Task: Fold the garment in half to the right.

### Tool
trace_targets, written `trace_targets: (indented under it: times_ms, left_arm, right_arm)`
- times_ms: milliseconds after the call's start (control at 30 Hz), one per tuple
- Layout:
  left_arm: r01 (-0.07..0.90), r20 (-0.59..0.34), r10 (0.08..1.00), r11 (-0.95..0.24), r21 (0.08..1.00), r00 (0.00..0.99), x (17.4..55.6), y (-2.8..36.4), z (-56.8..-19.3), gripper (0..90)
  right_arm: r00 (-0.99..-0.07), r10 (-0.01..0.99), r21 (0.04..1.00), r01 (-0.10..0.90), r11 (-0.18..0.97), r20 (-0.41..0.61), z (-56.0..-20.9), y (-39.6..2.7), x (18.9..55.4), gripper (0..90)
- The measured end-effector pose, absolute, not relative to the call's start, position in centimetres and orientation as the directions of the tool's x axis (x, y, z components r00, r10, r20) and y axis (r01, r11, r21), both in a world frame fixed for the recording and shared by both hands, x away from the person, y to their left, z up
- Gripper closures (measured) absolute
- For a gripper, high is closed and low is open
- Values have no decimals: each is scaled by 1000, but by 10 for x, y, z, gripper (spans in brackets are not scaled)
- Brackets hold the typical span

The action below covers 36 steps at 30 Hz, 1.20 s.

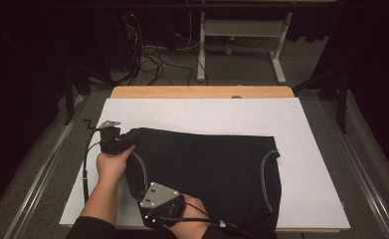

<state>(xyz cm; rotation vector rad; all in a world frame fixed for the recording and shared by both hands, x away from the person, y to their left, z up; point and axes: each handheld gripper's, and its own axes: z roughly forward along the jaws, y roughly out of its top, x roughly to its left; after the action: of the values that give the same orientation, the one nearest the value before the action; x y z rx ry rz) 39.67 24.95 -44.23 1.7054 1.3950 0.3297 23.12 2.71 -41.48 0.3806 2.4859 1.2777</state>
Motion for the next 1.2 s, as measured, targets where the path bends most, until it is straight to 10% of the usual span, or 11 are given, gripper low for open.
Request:
trace_targets:
  times_ms: [1200]
  left_arm:
    - [666, -300, 920, 60, 743, 251, 373, 338, -446, 711]
  right_arm:
    - [-948, 276, 824, 26, 566, -159, -421, 109, 225, 803]
